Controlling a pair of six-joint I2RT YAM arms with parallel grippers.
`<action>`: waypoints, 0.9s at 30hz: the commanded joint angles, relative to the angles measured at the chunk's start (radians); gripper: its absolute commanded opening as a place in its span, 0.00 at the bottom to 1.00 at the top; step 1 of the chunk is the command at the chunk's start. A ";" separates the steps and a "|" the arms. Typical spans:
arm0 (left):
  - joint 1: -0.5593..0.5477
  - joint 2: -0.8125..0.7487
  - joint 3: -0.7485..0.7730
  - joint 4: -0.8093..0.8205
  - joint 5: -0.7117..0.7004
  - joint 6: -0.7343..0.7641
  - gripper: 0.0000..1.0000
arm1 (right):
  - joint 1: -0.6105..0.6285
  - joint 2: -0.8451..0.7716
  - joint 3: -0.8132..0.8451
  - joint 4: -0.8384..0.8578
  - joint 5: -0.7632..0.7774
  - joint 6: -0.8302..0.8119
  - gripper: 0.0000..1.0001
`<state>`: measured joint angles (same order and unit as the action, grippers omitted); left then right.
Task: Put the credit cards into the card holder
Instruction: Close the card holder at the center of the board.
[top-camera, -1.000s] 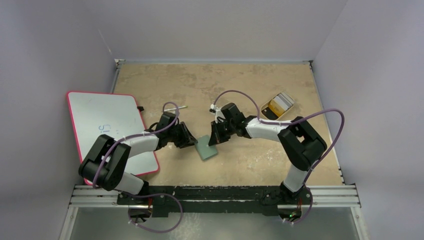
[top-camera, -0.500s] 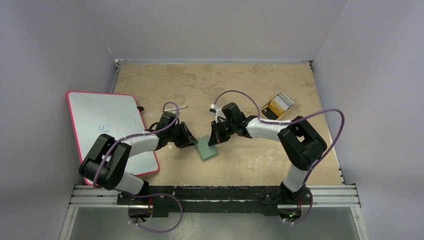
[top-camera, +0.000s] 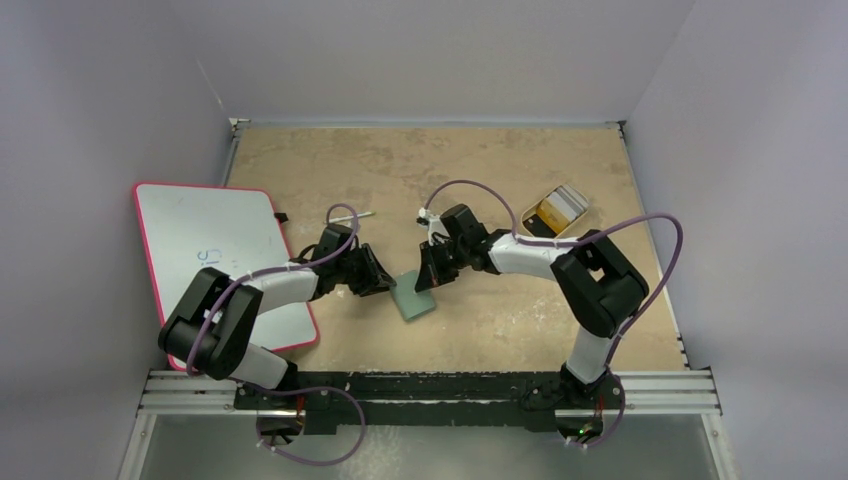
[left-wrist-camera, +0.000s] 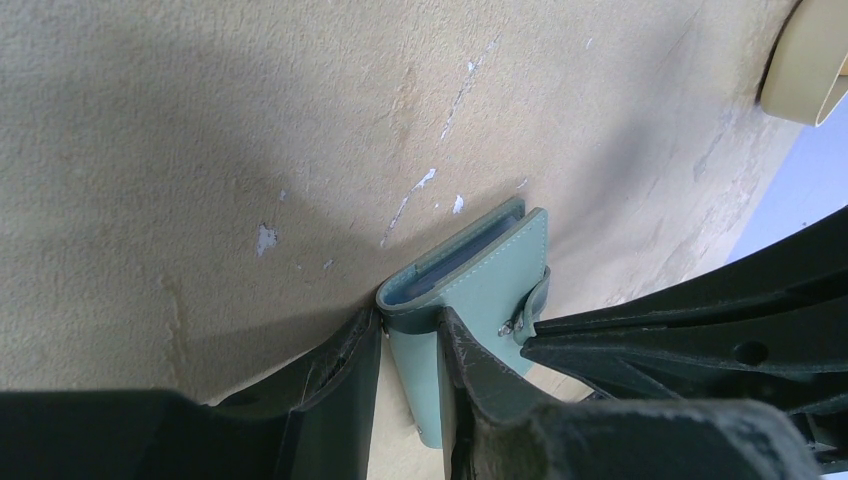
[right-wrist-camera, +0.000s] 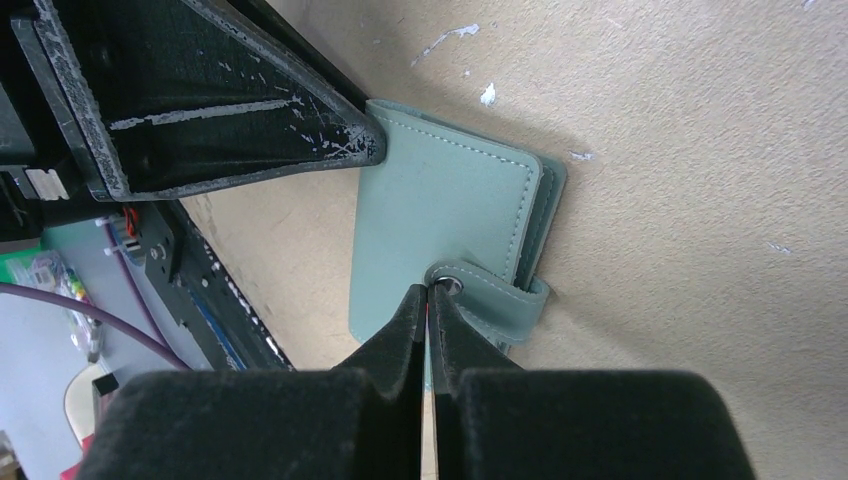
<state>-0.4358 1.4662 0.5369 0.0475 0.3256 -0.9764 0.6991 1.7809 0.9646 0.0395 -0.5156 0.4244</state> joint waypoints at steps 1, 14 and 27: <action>0.002 0.004 0.032 0.036 0.013 0.012 0.26 | -0.003 -0.005 0.032 -0.018 0.020 -0.018 0.00; 0.001 0.008 0.033 0.040 0.016 0.009 0.26 | 0.007 0.000 0.050 -0.063 0.029 -0.041 0.00; 0.001 0.011 0.034 0.049 0.020 0.002 0.26 | 0.031 0.009 0.074 -0.077 0.028 -0.047 0.00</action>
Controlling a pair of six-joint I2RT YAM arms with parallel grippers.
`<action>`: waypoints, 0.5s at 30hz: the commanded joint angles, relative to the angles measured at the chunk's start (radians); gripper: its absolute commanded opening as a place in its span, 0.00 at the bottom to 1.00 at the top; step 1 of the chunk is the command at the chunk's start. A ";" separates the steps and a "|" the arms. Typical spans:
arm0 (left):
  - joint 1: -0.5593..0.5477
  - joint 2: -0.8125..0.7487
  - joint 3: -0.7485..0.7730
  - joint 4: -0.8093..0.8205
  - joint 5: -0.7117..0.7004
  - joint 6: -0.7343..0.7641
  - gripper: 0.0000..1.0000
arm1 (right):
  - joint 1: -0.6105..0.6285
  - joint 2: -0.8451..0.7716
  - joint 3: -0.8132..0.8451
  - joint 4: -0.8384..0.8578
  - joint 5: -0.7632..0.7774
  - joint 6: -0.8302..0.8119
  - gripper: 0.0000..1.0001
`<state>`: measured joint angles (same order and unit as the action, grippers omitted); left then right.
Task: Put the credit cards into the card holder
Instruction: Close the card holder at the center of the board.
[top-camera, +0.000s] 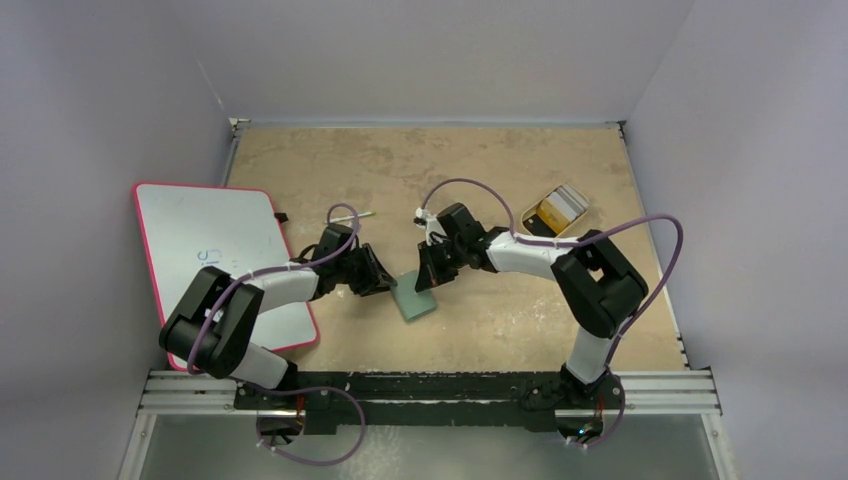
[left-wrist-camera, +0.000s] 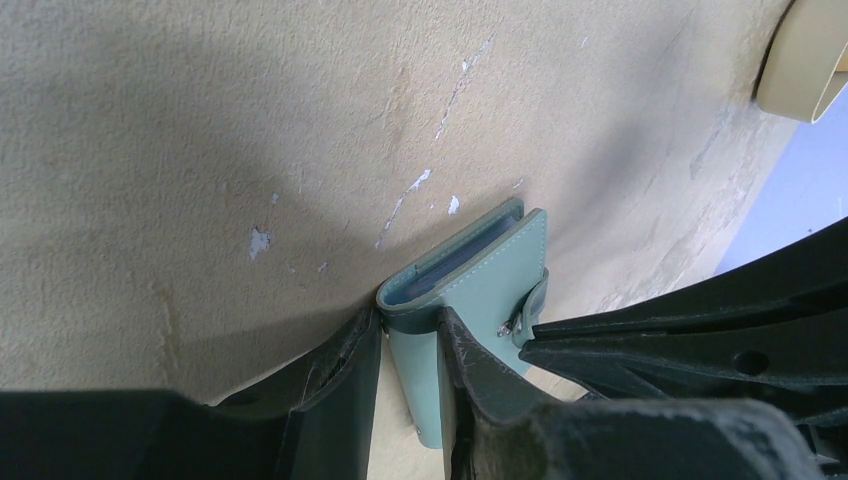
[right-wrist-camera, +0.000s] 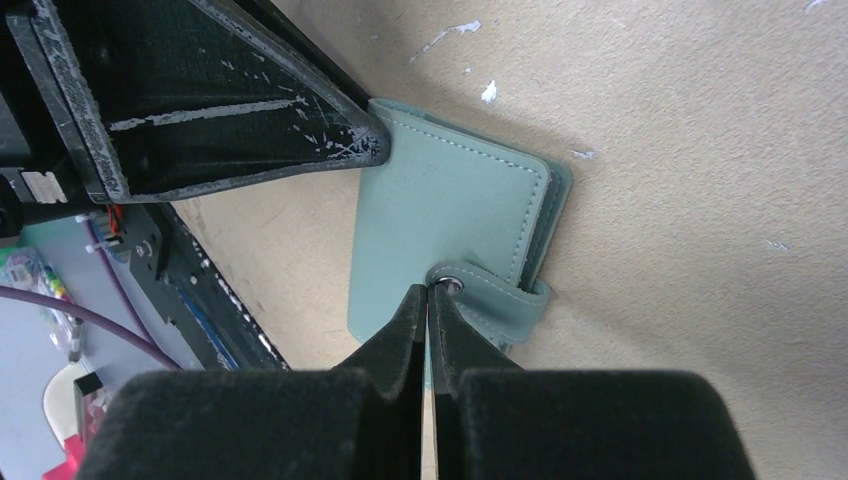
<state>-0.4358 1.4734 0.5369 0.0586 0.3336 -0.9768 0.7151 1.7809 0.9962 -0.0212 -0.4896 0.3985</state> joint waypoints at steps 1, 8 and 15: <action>0.001 0.004 0.034 0.038 0.012 0.001 0.26 | 0.018 0.012 0.046 -0.017 0.002 -0.022 0.00; 0.001 0.004 0.034 0.037 0.012 0.000 0.26 | 0.029 0.023 0.059 -0.044 0.021 -0.033 0.00; 0.001 0.005 0.034 0.038 0.012 0.000 0.26 | 0.034 0.021 0.075 -0.103 0.062 -0.055 0.00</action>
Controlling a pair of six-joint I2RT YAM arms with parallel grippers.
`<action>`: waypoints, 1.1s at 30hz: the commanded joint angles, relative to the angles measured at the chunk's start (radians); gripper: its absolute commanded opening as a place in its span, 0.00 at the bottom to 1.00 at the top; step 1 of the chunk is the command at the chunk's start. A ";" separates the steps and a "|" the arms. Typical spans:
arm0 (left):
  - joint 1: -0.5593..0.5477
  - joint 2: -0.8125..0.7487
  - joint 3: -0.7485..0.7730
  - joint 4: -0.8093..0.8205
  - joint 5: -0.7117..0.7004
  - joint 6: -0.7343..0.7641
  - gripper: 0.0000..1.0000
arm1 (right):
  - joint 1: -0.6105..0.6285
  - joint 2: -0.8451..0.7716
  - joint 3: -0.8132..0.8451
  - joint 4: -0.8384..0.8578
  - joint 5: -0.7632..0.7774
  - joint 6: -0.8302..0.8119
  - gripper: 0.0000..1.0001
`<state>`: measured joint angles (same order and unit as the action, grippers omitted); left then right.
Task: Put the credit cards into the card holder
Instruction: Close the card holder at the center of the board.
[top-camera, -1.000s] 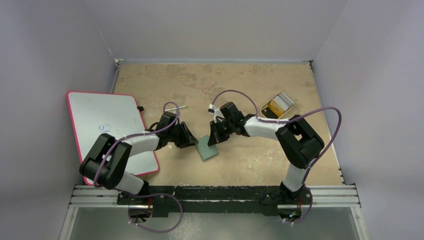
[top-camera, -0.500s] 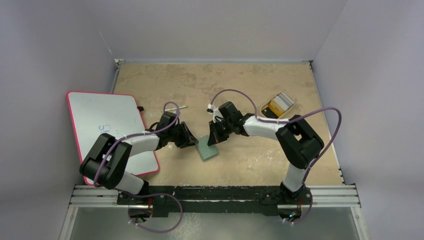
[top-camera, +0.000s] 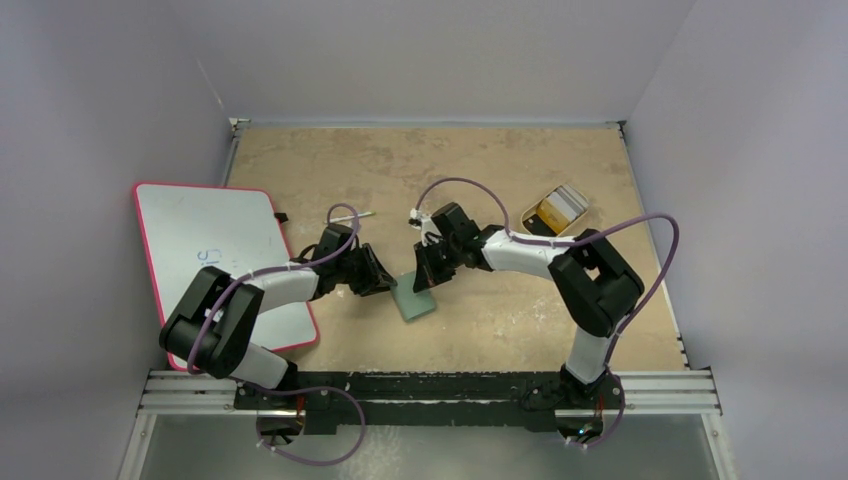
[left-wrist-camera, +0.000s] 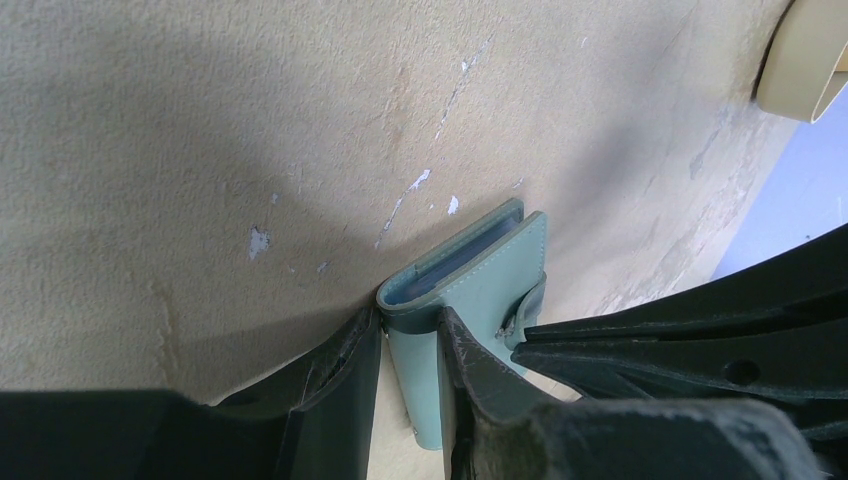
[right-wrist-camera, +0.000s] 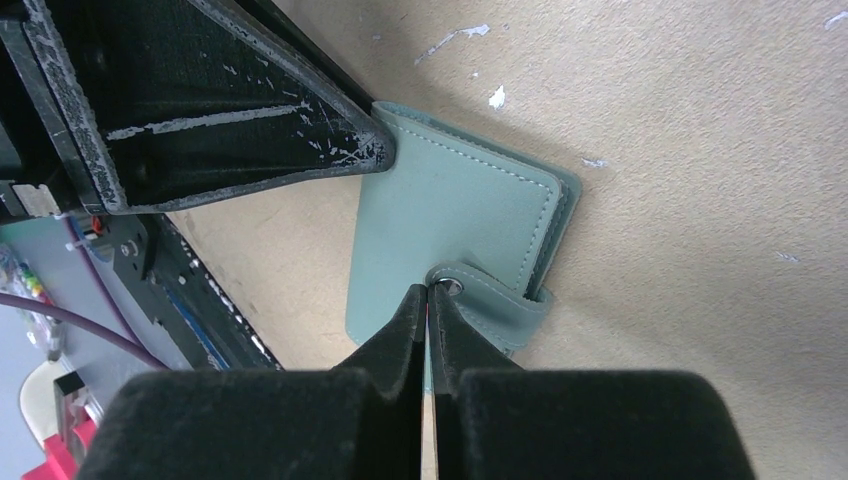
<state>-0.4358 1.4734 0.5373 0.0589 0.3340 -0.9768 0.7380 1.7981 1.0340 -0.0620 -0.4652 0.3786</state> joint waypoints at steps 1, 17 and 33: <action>0.000 0.005 0.034 0.037 0.011 0.001 0.26 | 0.012 0.004 0.039 -0.069 0.043 -0.040 0.00; 0.001 0.011 0.036 0.037 0.010 -0.002 0.26 | 0.058 0.056 0.114 -0.178 0.071 -0.100 0.00; 0.000 0.017 0.056 0.014 -0.007 -0.015 0.26 | 0.114 0.094 0.082 -0.241 0.218 -0.074 0.00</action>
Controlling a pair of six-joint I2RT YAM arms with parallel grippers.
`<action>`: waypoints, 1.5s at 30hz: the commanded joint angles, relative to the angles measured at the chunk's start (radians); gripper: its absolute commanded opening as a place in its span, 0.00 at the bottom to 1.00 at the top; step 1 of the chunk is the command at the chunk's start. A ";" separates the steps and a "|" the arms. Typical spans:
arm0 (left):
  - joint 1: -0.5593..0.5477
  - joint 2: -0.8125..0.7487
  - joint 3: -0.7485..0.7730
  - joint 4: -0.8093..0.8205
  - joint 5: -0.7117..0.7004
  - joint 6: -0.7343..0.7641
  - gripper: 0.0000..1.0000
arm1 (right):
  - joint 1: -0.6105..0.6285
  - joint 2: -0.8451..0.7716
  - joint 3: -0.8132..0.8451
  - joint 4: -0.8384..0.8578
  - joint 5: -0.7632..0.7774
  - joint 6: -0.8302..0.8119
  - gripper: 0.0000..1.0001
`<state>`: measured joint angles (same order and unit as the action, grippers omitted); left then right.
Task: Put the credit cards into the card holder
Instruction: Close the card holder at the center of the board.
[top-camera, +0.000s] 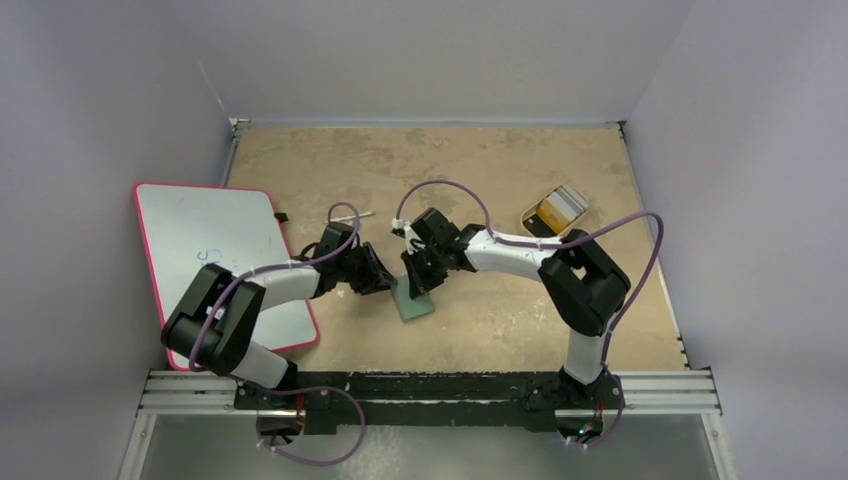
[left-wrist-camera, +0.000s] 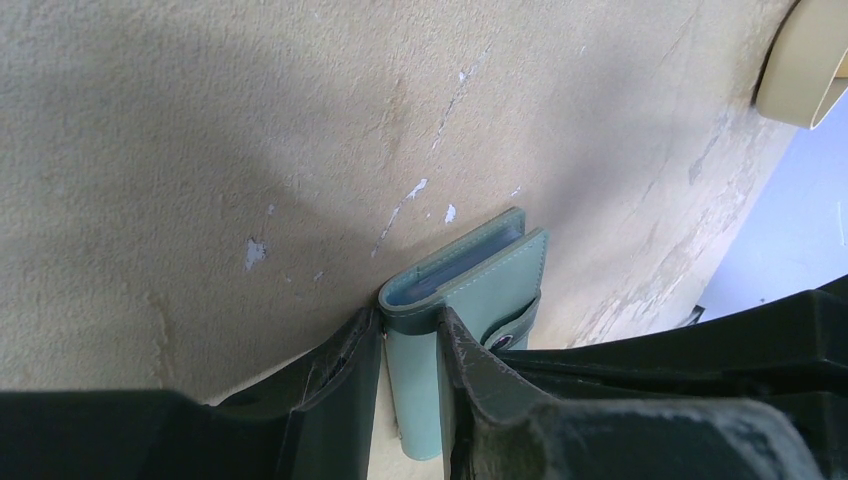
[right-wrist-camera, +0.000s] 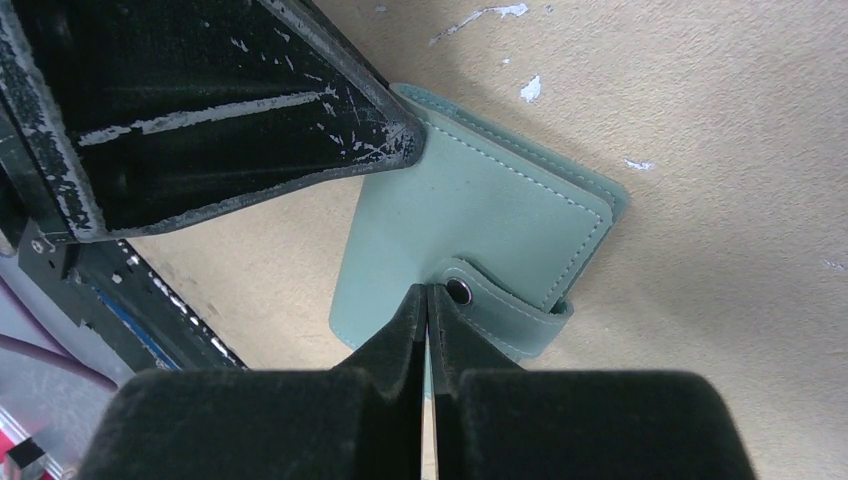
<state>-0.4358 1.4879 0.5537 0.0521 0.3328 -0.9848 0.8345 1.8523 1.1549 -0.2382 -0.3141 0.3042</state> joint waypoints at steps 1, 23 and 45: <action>0.000 0.004 0.038 0.020 -0.008 -0.008 0.26 | 0.020 0.044 -0.045 -0.064 0.071 0.001 0.00; 0.002 -0.018 0.044 -0.022 -0.013 0.006 0.26 | 0.018 -0.135 0.011 0.011 -0.045 0.076 0.23; -0.010 -0.047 0.013 -0.043 0.009 0.000 0.29 | -0.015 -0.096 -0.013 0.000 0.129 0.125 0.27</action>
<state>-0.4370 1.4601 0.5766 -0.0097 0.3279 -0.9844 0.8268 1.7386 1.1526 -0.2543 -0.1818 0.4168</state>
